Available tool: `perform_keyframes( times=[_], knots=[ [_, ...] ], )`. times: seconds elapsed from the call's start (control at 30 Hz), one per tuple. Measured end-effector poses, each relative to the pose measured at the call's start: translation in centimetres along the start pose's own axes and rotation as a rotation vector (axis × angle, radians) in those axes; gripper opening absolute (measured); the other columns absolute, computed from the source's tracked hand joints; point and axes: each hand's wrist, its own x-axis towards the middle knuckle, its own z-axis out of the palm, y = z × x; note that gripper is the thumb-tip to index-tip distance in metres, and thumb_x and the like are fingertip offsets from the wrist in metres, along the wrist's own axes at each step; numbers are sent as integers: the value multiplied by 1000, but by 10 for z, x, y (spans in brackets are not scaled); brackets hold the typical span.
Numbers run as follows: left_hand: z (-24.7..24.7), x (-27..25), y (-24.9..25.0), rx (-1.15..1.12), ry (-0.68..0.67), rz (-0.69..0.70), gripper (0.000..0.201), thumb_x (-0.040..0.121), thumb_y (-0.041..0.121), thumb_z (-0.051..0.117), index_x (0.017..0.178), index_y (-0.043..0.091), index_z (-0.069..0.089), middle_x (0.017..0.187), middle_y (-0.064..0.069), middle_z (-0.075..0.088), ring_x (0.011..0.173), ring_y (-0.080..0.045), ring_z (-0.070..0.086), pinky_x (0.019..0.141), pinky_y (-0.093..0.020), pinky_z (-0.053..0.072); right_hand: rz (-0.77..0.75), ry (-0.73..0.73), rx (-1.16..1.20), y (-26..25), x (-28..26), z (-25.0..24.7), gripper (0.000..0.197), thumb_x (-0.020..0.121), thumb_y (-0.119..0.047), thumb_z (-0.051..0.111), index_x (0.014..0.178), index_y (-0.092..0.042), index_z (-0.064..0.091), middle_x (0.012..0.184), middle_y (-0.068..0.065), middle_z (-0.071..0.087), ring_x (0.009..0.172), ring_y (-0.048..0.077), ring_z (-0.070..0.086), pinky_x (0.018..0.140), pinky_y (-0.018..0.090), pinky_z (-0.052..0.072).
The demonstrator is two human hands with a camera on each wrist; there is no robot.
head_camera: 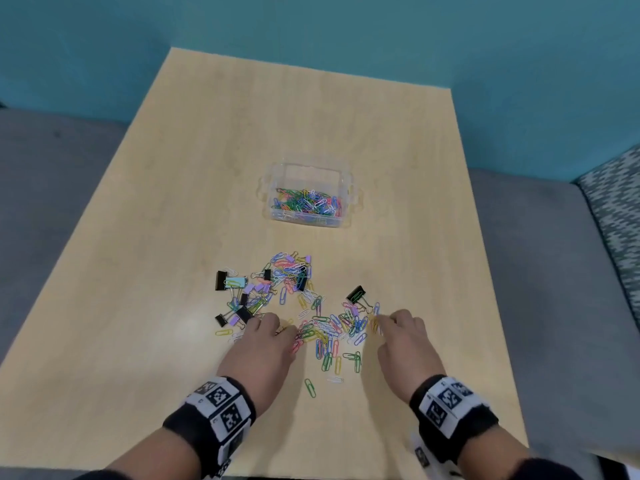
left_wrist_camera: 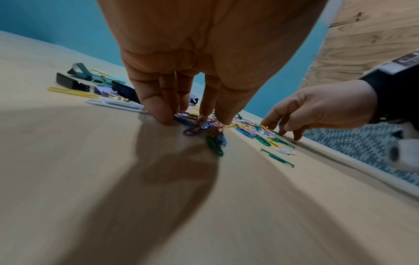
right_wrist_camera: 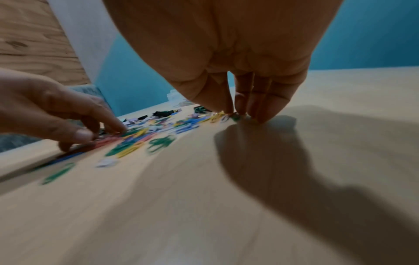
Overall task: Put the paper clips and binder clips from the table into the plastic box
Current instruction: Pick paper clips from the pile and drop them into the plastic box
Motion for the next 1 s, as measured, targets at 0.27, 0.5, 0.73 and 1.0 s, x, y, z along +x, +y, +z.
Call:
perform_keyframes(
  times=[0.27, 0.5, 0.73, 1.0],
  knots=[
    [2, -33, -2, -287, -50, -146, 65, 77, 42, 68, 133, 27, 40, 115, 2, 42, 102, -21, 40, 89, -30, 41, -57, 33, 242, -11, -32, 24, 43, 84, -22, 51, 126, -24, 45, 112, -4, 40, 104, 21, 47, 84, 32, 46],
    [7, 0, 17, -208, -78, -128, 79, 78, 36, 66, 143, 28, 22, 121, 2, 34, 105, -21, 33, 93, -32, 39, -149, -50, 115, -52, -12, 33, 83, 80, -41, 67, 146, -28, 18, 125, -1, 30, 109, 22, 35, 94, 28, 38],
    [6, 36, 12, -207, -21, -102, 42, 84, 20, 60, 123, 27, 46, 105, -2, 39, 91, -22, 39, 80, -38, 46, -210, -26, 115, -73, 24, 31, 35, 88, -12, 53, 122, -18, 47, 114, 6, 39, 98, 28, 44, 74, 35, 43],
    [2, 40, 4, -97, -40, -9, 20, 75, 10, 65, 77, 20, 48, 84, 2, 32, 63, -18, 31, 56, -31, 29, -302, -42, 80, -63, 31, 27, 24, 79, 3, 59, 88, -16, 47, 96, 5, 47, 73, 23, 44, 59, 30, 33]
  ],
)
